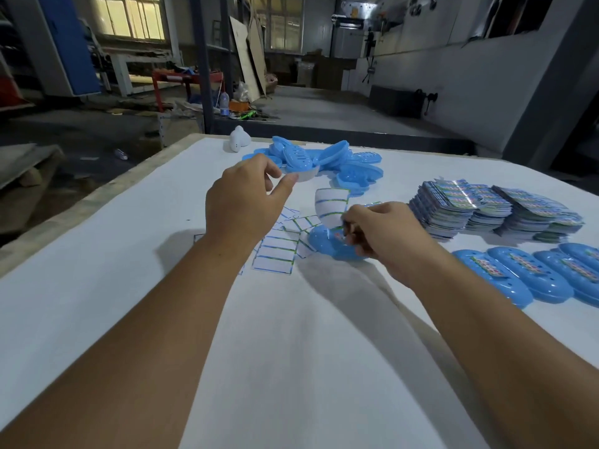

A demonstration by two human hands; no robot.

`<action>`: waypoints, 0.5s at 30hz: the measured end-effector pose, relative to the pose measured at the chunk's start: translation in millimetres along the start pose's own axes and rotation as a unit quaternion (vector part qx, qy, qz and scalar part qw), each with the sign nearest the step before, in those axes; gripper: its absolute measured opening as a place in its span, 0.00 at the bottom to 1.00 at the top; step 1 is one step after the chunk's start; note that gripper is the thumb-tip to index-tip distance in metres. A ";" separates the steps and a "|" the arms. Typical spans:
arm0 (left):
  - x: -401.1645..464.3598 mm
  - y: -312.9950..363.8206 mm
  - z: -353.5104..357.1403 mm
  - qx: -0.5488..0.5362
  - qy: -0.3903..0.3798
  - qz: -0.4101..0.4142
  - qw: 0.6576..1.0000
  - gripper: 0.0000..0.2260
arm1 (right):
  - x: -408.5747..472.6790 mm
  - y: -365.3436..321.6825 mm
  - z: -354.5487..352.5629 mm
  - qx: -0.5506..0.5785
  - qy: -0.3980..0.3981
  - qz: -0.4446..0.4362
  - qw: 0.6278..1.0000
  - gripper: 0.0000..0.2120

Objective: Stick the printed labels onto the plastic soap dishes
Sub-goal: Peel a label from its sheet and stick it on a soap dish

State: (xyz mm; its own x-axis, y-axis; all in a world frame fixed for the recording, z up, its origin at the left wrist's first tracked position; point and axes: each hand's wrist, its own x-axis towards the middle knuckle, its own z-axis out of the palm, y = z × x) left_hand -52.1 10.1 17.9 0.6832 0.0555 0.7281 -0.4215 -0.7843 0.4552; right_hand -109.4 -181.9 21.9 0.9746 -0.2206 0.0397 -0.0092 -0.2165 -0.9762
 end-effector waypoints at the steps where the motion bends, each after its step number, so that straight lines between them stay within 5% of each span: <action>1: 0.0 -2.0 0.5 0.009 0.008 0.011 1.000 0.14 | 0.0 -4.6 5.4 -0.009 -0.007 -0.002 1.000 0.11; 5: 1.7 -9.3 -1.7 0.012 0.062 0.009 0.998 0.15 | 4.2 -23.0 21.8 -0.002 -0.007 -0.013 1.000 0.11; 9: 3.5 -10.5 -6.3 -0.010 0.094 0.012 0.995 0.17 | 3.1 -20.4 50.4 0.079 -0.086 0.072 0.991 0.03; 15: 0.0 -15.0 -5.6 0.022 0.051 0.053 0.997 0.23 | -0.1 -0.1 57.2 -0.076 -0.127 0.045 0.988 0.15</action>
State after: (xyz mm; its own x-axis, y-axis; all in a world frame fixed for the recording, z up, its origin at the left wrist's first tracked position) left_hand -49.2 25.3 14.0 0.5707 0.0317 0.8205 -0.4608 -0.8148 0.3520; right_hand -96.7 -127.4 9.8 0.9929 -0.0040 -0.1188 -0.1125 -0.3523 -0.9291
